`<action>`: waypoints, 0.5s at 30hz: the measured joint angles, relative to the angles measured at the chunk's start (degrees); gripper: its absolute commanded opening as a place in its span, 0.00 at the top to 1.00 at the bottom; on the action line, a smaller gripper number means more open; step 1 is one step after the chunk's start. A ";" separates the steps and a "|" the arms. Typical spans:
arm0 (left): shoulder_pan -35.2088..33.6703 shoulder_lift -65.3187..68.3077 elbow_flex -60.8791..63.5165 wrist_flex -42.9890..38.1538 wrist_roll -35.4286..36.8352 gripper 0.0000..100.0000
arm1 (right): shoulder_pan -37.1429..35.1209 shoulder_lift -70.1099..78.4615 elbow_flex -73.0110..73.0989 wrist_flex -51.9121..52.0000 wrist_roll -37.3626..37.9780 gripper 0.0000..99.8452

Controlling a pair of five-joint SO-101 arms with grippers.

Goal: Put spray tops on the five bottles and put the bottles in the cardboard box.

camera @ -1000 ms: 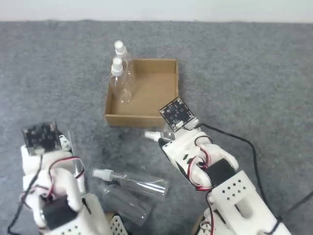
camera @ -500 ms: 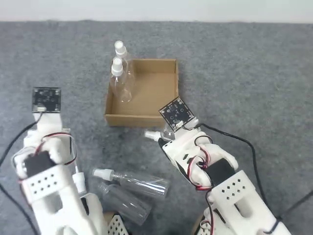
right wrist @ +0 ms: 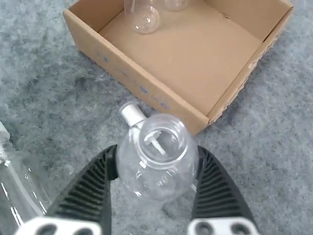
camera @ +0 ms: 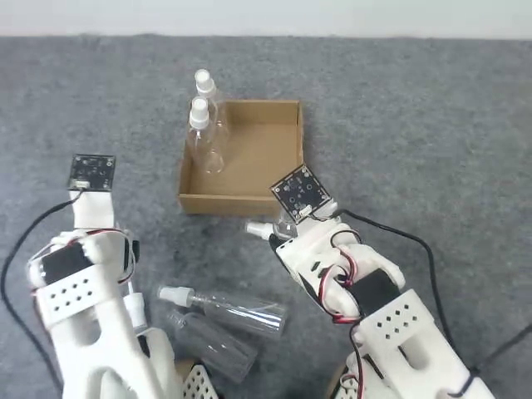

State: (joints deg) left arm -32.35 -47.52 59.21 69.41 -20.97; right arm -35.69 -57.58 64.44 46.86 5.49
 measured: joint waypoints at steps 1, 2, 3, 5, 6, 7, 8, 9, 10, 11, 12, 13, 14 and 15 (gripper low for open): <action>0.00 0.00 0.00 0.00 0.00 0.82 | 0.00 0.00 0.00 0.00 0.00 0.95; 0.00 0.00 0.00 0.00 0.00 0.82 | 0.00 0.00 0.00 0.00 0.00 0.95; 0.00 0.00 0.18 0.00 -0.09 0.82 | 0.00 0.00 0.00 0.00 0.00 0.95; 0.00 0.00 2.02 0.00 -1.67 0.82 | 0.00 0.00 0.00 0.00 0.00 0.95; 0.00 0.00 2.73 0.00 -2.55 0.82 | 0.00 0.00 0.00 0.00 0.00 0.95; 0.00 0.00 3.43 0.00 -3.08 0.82 | 0.00 0.00 0.00 0.00 0.00 0.95; 0.00 0.00 4.13 -0.09 -3.16 0.82 | 0.00 0.00 0.00 0.00 0.00 0.95; -0.09 0.00 4.84 -0.26 -3.34 0.82 | 0.00 0.00 0.00 0.00 0.00 0.95; -0.53 0.00 5.45 -1.05 -3.52 0.82 | 0.00 0.00 0.00 0.00 0.00 0.95; -1.23 0.00 6.07 -2.11 -3.52 0.82 | 0.00 0.00 0.00 0.00 0.00 0.95; -1.76 0.00 6.59 -2.99 -3.43 0.82 | 0.00 0.00 0.00 0.00 0.00 0.95; -1.85 0.00 7.12 -3.69 -3.43 0.82 | 0.00 0.00 0.00 0.00 0.00 0.95; -1.67 0.00 7.65 -4.40 -3.69 0.82 | 0.00 0.00 0.00 0.00 0.00 0.95; -1.76 0.00 8.09 -4.92 -4.31 0.82 | 0.00 0.00 0.00 0.00 0.00 0.95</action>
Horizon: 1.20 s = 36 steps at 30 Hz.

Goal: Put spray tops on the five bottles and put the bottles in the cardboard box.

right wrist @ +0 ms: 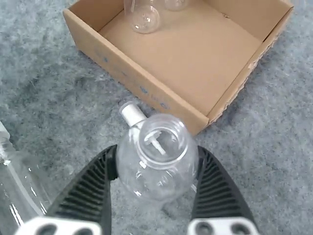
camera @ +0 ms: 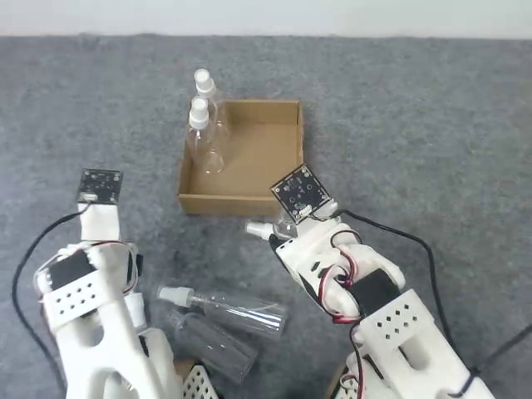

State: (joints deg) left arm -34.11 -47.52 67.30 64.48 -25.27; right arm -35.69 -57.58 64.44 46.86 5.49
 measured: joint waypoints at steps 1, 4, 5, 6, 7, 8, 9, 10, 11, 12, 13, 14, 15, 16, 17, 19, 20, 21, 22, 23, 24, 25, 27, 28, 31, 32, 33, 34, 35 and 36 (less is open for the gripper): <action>-0.35 0.00 0.35 -0.53 -0.26 0.82 | 0.00 0.00 0.00 0.00 0.00 0.95; -0.44 0.00 0.44 -1.85 -0.26 0.82 | 0.00 0.00 0.00 0.00 0.00 0.95; -0.35 0.44 0.44 -2.02 -0.35 0.82 | 0.00 0.00 0.00 0.00 0.00 0.95; -0.35 1.05 0.35 -2.11 -0.35 0.82 | 0.00 0.00 0.00 0.00 0.00 0.95; -0.35 2.37 -0.35 -2.11 -0.35 0.82 | 0.00 0.00 0.00 0.00 0.00 0.95; -0.44 4.04 -1.49 -2.11 -0.35 0.82 | 0.00 0.00 0.00 0.00 0.00 0.95; -0.44 5.98 -2.99 -2.11 -0.26 0.82 | 0.00 0.00 0.00 0.00 0.00 0.95; -0.44 8.53 -4.75 -2.11 0.00 0.82 | 0.00 0.00 0.00 0.00 0.00 0.95; -0.62 11.34 -6.68 -2.11 0.62 0.82 | 0.00 0.00 0.00 0.00 0.00 0.95; -0.97 14.42 -8.62 -2.11 1.23 0.82 | 0.00 0.00 0.00 0.00 0.00 0.95; -1.76 17.67 -10.64 -2.11 1.76 0.82 | 0.00 0.00 0.00 0.00 0.00 0.95; -2.46 20.92 -12.57 -2.11 2.02 0.82 | 0.00 0.00 0.00 0.00 0.00 0.95; -2.73 23.91 -14.42 -2.11 2.20 0.82 | 0.00 0.00 0.00 0.00 0.00 0.95; -2.90 26.46 -15.82 -2.11 2.20 0.82 | 0.00 0.00 0.00 0.00 0.00 0.95; -2.90 28.57 -16.97 -2.11 2.29 0.82 | 0.00 0.00 0.00 0.00 0.00 0.95; -3.08 31.47 -18.81 -2.20 2.29 0.82 | 0.00 0.00 0.00 0.00 0.00 0.95; -3.25 32.62 -19.60 -2.20 2.29 0.82 | 0.00 0.00 0.00 0.00 0.00 0.95; -3.25 33.58 -20.31 -2.20 2.29 0.82 | 0.00 0.00 0.00 0.00 0.00 0.95; -3.25 34.55 -20.92 -2.20 2.29 0.82 | 0.00 0.00 0.00 0.00 0.00 0.95; -3.25 35.52 -21.54 -2.20 2.29 0.82 | 0.00 0.00 0.00 0.00 0.00 0.95; -3.25 36.31 -22.07 -2.20 2.37 0.82 | 0.00 0.00 0.00 0.00 0.00 0.95; -3.25 37.19 -22.68 -2.20 2.37 0.82 | 0.00 0.00 0.00 0.00 0.00 0.95; -3.25 39.30 -23.82 -2.20 2.37 0.82 | 0.00 0.00 0.00 0.00 0.00 0.95; -3.25 40.35 -24.18 -2.55 2.37 0.82 | 0.00 0.00 0.00 0.00 0.00 0.95; -3.69 44.04 -24.79 -5.54 2.37 0.82 | 0.00 0.00 0.00 0.00 0.00 0.95; -4.31 45.27 -24.97 -6.51 2.11 0.82 | 0.00 0.00 0.00 0.00 0.00 0.95; -5.19 46.07 -24.97 -7.30 2.37 0.82 | 0.00 0.00 0.00 0.00 0.00 0.95; -6.07 46.59 -24.97 -8.00 2.37 0.82 | 0.00 0.00 0.00 0.00 0.00 0.95; -6.68 47.21 -25.32 -8.44 2.37 0.82 | 0.00 0.00 0.00 0.00 0.00 0.95; -7.65 47.65 -25.93 -8.53 2.02 0.82 | 0.00 0.00 0.00 0.00 0.00 0.95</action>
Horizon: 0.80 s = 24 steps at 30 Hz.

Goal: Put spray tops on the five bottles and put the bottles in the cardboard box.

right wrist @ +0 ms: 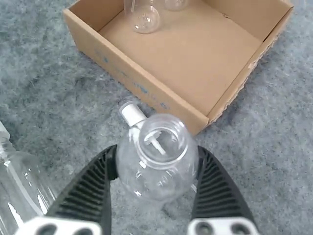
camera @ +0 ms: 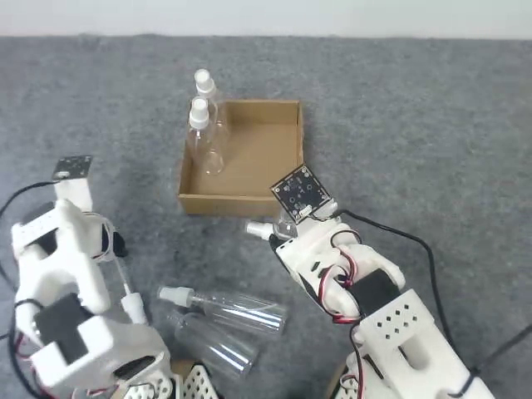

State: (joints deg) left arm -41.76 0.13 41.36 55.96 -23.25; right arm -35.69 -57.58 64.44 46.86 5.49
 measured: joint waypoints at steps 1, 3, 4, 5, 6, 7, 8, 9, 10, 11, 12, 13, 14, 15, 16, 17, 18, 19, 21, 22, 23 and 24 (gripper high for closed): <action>-0.97 0.18 -0.53 0.00 -0.18 0.82 | 0.00 0.00 0.00 0.00 0.00 0.95; -3.34 0.18 -1.23 -0.09 -1.85 0.82 | 0.00 0.00 0.00 0.00 0.00 0.95; -4.57 0.26 -1.49 -0.09 -2.55 0.82 | 0.00 0.00 0.00 0.00 0.00 0.95; -5.63 0.26 -1.67 -0.09 -3.16 0.82 | 0.00 0.00 0.00 0.00 0.00 0.95; -6.68 0.26 -1.67 -0.09 -3.96 0.82 | 0.00 0.00 0.00 0.00 0.00 0.95; -7.82 0.26 -1.67 -0.09 -4.84 0.82 | 0.00 0.00 0.00 0.00 0.00 0.95; -8.97 0.26 -1.67 -0.09 -5.80 0.82 | 0.00 0.00 0.00 0.00 0.00 0.95; -10.02 0.26 -1.67 -0.09 -6.77 0.82 | 0.00 0.00 0.00 0.00 0.00 0.95; -11.08 0.26 -1.67 -0.09 -7.65 0.82 | 0.00 0.00 0.00 0.00 0.00 0.95; -12.13 0.26 -1.67 -0.09 -8.62 0.82 | 0.00 0.00 0.00 0.00 0.00 0.95; -13.19 0.26 -1.67 -0.09 -9.41 0.82 | 0.00 0.00 0.00 0.00 0.00 0.95; -14.33 0.26 -1.67 -0.09 -10.29 0.82 | 0.00 0.00 0.00 0.00 0.00 0.95; -15.30 0.26 -1.67 -0.09 -11.34 0.82 | 0.00 0.00 0.00 0.00 0.00 0.95; -16.18 0.26 -1.67 0.18 -12.57 0.82 | 0.00 0.00 0.00 0.00 0.00 0.95; -17.05 0.26 -1.67 0.97 -13.89 0.82 | 0.00 0.00 0.00 0.00 0.00 0.95; -17.76 0.26 -1.67 1.85 -15.30 0.82 | 0.00 0.00 0.00 0.00 0.00 0.95; -18.46 0.26 -1.67 2.64 -16.70 0.82 | 0.00 0.00 0.00 0.00 0.00 0.95; -19.08 0.26 -1.67 3.60 -17.85 0.82 | 0.00 0.00 0.00 0.00 0.00 0.95; -20.57 0.26 -1.67 4.92 -20.13 0.82 | 0.00 0.00 0.00 0.00 0.00 0.95; -21.36 0.26 -1.67 5.36 -21.10 0.82 | 0.00 0.00 0.00 0.00 0.00 0.95; -22.07 0.26 -1.67 5.63 -22.07 0.82 | 0.00 0.00 0.00 0.00 0.00 0.95; -22.77 0.26 -1.67 5.80 -23.21 0.82 | 0.00 0.00 0.00 0.00 0.00 0.95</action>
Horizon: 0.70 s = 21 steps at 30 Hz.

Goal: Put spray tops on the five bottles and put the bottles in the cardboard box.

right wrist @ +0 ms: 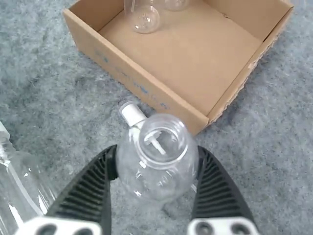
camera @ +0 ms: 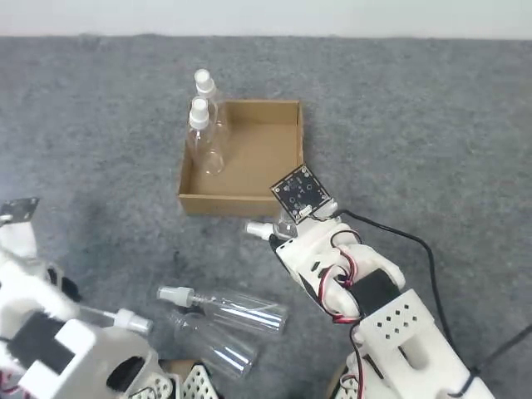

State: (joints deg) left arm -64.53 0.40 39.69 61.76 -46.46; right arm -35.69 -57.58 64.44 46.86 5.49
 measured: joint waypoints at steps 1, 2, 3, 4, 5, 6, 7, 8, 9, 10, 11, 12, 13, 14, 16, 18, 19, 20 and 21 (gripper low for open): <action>-0.79 0.00 0.00 0.09 -0.88 0.82 | 0.00 0.00 0.00 0.00 0.00 0.95; -1.49 0.00 0.00 0.09 -1.58 0.82 | 0.00 0.00 0.00 0.00 0.00 0.95; -2.11 0.00 0.00 0.09 -2.20 0.82 | 0.00 0.00 0.00 0.00 0.00 0.95; -2.90 0.00 0.00 0.18 -2.90 0.82 | 0.00 0.00 0.00 0.00 0.00 0.95; -3.60 0.00 0.00 0.18 -3.69 0.82 | 0.00 0.00 0.00 0.00 0.00 0.95; -4.31 0.00 0.00 0.18 -4.40 0.82 | 0.00 0.00 0.00 0.00 0.00 0.95; -5.10 0.00 0.00 0.18 -5.01 0.82 | 0.00 0.00 0.00 0.00 0.00 0.95; -5.80 0.00 0.00 0.18 -5.54 0.82 | 0.00 0.00 0.00 0.00 0.00 0.95; -6.51 0.00 0.00 0.18 -6.07 0.82 | 0.00 0.00 0.00 0.00 0.00 0.95; -7.21 0.00 0.00 0.18 -6.42 0.82 | 0.00 0.00 0.00 0.00 0.00 0.95; -7.91 0.00 0.00 0.18 -6.86 0.82 | 0.00 0.00 0.00 0.00 0.00 0.95; -8.44 0.00 0.00 0.26 -7.47 0.82 | 0.00 0.00 0.00 0.00 0.00 0.95; -8.88 0.00 0.00 0.53 -8.18 0.82 | 0.00 0.00 0.00 0.00 0.00 0.95; -9.23 0.00 -0.53 1.49 -9.14 0.82 | 0.00 0.00 0.00 0.00 0.00 0.95; -9.32 0.00 -2.29 3.87 -10.64 0.82 | 0.00 0.00 0.00 0.00 0.00 0.95; -9.32 0.00 -5.01 5.89 -11.16 0.82 | 0.00 0.00 0.00 0.00 0.00 0.95; -9.32 0.00 -6.59 6.95 -11.34 0.82 | 0.00 0.00 0.00 0.00 0.00 0.95; -9.32 0.00 -8.18 8.44 -11.52 0.82 | 0.00 0.00 0.00 0.00 0.00 0.95; -9.14 0.00 -9.85 9.93 -11.60 0.82 | 0.00 0.00 0.00 0.00 0.00 0.95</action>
State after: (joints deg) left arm -73.67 0.40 29.85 71.69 -58.07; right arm -35.69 -57.58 64.44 46.86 5.49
